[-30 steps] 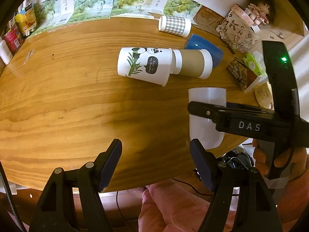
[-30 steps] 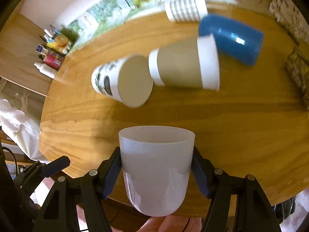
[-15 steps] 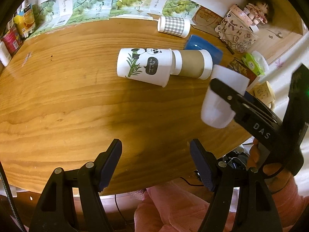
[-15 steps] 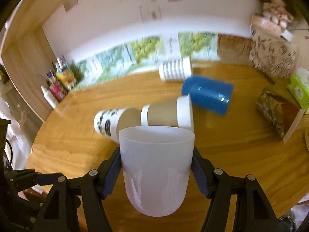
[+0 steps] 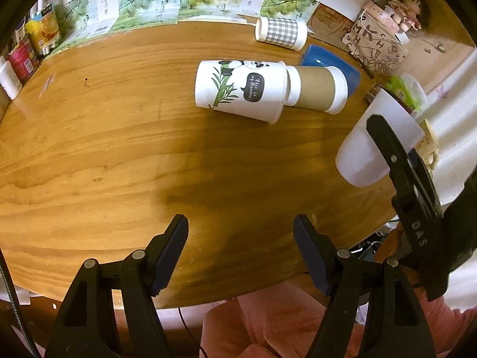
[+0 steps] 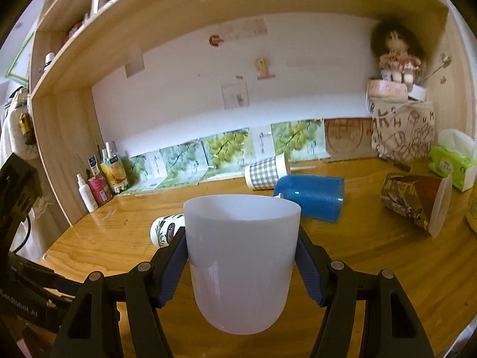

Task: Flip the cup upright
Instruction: 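Lower the upright white cup onto the desk with the right gripper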

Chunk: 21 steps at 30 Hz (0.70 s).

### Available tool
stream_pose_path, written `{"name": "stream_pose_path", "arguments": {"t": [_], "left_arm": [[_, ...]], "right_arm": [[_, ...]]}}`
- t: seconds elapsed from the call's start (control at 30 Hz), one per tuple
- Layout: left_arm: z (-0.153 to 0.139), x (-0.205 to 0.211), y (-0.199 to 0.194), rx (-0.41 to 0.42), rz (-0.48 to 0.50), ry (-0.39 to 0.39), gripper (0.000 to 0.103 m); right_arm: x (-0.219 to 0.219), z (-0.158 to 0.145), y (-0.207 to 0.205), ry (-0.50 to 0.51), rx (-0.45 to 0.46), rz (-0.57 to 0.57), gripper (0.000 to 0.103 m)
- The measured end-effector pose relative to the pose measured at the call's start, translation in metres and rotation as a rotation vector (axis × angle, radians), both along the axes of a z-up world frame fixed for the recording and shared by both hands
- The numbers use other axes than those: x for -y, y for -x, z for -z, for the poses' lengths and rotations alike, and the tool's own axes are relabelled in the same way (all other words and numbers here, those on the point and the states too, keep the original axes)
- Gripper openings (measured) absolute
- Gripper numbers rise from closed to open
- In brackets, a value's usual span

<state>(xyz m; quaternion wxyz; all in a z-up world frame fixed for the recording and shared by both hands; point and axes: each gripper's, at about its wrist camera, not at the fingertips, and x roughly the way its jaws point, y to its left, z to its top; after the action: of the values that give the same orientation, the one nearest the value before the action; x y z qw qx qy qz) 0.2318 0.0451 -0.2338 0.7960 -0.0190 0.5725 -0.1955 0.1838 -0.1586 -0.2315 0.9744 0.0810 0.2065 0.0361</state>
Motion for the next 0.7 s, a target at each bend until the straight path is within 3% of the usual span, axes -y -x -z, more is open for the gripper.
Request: {"name": "stream_pose_path", "arguments": {"t": [0.27, 0.7], "left_arm": [[0.008, -0.003, -0.005, 0.015, -0.008, -0.014, 0.076], [0.005, -0.01, -0.008, 0.068, -0.095, -0.004, 0.076]], "right_arm": [[-0.006, 0.02, 0.014, 0.039, 0.087, 0.016, 0.068], [-0.012, 0.043, 0.018, 0.067, 0.097, 0.027, 0.068]]}}
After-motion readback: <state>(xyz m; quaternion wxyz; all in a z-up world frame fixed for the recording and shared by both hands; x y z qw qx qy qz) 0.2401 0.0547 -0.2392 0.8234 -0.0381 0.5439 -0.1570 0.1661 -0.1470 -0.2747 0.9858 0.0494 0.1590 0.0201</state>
